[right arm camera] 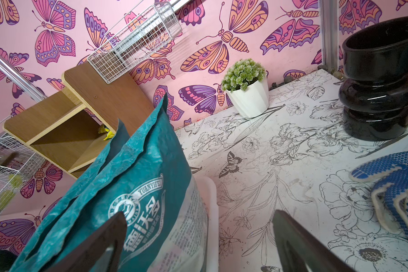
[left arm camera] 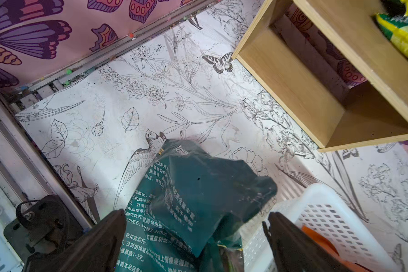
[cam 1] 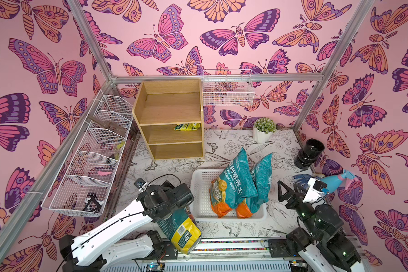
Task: Take down the fertilizer bag from the shelf
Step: Pick up the fertilizer bag from the center of the board.
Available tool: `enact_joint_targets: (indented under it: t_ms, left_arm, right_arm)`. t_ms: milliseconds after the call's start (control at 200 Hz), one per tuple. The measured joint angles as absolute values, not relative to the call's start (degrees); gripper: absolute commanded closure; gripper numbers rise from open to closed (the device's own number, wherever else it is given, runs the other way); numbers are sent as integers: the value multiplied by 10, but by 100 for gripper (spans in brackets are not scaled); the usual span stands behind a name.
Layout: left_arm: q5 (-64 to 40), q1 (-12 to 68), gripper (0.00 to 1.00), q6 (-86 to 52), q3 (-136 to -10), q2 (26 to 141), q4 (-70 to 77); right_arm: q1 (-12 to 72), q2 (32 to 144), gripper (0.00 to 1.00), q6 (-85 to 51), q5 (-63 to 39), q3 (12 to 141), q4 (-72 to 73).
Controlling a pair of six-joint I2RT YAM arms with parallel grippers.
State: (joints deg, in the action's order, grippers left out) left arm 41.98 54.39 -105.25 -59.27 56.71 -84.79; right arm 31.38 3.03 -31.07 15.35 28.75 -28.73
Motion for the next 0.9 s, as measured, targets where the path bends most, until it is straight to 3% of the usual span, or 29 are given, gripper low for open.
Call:
enact_joint_targets:
  t_ms: [135, 250, 320, 431, 471, 561, 901]
  left_arm:
    - [407, 540, 0, -1007, -546, 591, -779]
    - [405, 530, 6, -974, -536, 600, -738]
    - [409, 523, 26, -956, -533, 593, -719]
    - [414, 500, 76, -928, -504, 563, -684]
    - [413, 489, 87, -918, -491, 549, -672]
    - [402, 465, 100, -891, -475, 526, -650]
    - [363, 439, 100, -757, -472, 466, -603]
  right_arm:
    - [314, 30, 1, -311, 154, 288, -288]
    - [314, 30, 1, -311, 153, 287, -288]
    - [314, 30, 1, -311, 153, 287, -288]
    - [314, 30, 1, -311, 153, 287, -288]
    - [314, 30, 1, -311, 153, 288, -288]
    - [314, 30, 1, -311, 153, 288, -288]
    - [314, 30, 1, -311, 153, 288, -288]
